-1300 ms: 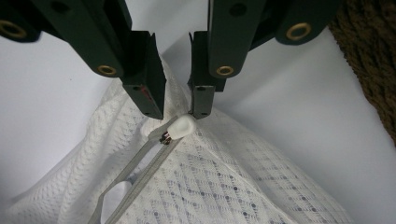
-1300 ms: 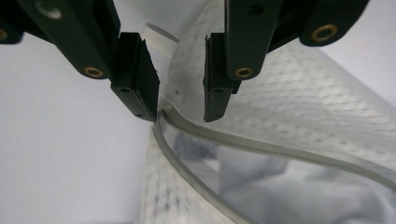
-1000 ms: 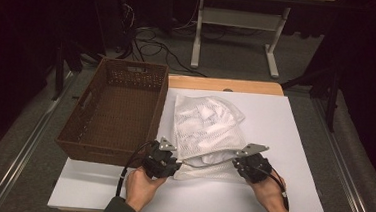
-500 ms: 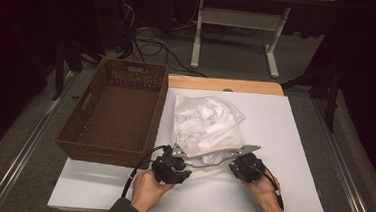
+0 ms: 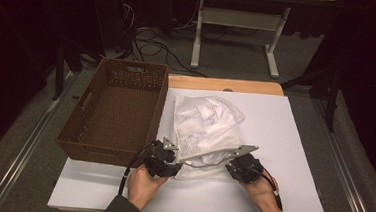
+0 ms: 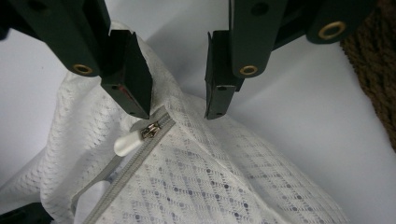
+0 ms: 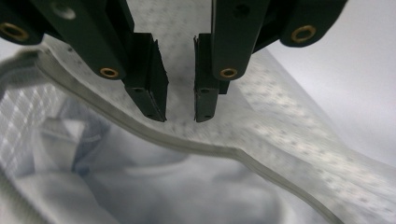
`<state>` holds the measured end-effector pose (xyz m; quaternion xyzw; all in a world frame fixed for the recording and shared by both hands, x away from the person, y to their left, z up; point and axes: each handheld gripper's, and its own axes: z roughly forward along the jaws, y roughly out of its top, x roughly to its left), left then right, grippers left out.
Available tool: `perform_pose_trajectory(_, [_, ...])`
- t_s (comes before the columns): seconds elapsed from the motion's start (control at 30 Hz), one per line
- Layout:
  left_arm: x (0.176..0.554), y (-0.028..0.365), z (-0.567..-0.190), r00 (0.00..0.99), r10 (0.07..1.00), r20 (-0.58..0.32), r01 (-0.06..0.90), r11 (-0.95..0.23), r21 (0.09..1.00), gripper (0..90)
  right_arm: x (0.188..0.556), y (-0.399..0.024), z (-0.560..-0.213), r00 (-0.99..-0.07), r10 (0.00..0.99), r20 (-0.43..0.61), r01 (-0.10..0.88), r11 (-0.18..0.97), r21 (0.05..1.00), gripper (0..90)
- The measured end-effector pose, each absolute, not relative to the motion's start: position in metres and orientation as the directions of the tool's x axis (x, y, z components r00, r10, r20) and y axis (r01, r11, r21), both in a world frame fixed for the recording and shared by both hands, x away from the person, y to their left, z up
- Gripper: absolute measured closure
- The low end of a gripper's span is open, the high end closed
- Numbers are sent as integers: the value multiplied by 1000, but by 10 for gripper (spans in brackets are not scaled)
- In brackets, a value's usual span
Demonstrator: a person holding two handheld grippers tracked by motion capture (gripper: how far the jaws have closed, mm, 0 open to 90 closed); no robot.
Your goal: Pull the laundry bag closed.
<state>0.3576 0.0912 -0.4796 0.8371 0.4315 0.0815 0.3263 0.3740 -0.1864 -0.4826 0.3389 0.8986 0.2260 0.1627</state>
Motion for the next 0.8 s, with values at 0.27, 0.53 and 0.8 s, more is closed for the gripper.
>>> perform_pose_trajectory(0.27, [359,93,-480,643,742,-189,656,-407,636,792,375,-184,-483,-708,700,-100,543,629,557,681])
perform_pose_trajectory(0.53, [350,94,-475,666,722,-188,634,-414,654,891,376,-187,-492,-706,698,-123,559,655,508,615])
perform_pose_trajectory(0.8, [356,95,-481,623,753,-213,683,-390,618,668,375,-187,-492,-697,711,-100,578,638,509,648])
